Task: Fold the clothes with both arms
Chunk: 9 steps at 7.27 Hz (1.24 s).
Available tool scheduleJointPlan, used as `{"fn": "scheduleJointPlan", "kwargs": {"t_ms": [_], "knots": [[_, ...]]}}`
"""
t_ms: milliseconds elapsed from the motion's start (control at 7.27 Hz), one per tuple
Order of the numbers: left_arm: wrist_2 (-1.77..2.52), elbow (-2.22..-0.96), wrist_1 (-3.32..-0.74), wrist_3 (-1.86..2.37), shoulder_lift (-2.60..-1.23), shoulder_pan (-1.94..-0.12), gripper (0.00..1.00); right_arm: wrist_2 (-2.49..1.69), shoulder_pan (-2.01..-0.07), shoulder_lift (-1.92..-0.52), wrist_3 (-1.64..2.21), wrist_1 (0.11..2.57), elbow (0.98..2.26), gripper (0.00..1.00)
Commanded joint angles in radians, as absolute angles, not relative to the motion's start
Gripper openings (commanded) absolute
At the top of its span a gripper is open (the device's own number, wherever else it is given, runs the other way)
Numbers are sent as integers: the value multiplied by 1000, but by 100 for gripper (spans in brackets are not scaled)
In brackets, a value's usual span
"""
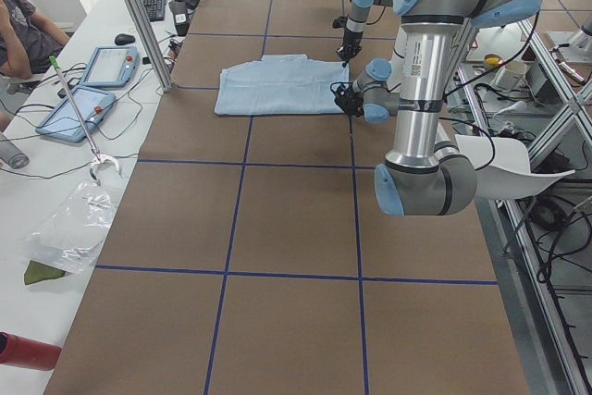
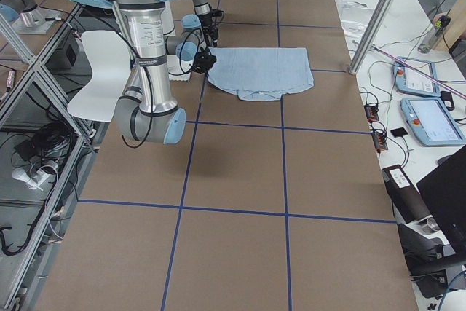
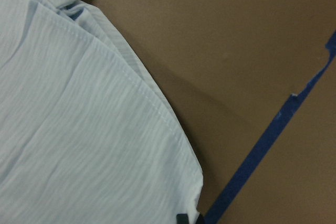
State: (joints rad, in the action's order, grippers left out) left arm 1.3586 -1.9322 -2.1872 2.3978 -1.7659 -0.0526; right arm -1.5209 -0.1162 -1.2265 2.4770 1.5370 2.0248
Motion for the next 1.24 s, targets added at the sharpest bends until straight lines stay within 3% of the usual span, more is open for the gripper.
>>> {"fn": "scheduleJointPlan", "kwargs": {"t_ms": [0, 688, 962, 1100], "knots": [[1355, -1924, -2186, 2402, -1775, -43, 63, -1522, -115, -1227, 2476, 1537, 2025, 0], [1355, -1919, -2177, 2408, -1781, -43, 33, -1522, -117, -1224, 2470, 1537, 2025, 0], [1355, -1913, -2177, 2408, -1786, -43, 0, -1522, -117, -1224, 2470, 1536, 2025, 0], [1356, -1914, -2177, 2408, -1784, -43, 0, -1522, -117, -1224, 2470, 1537, 2025, 0]]}}
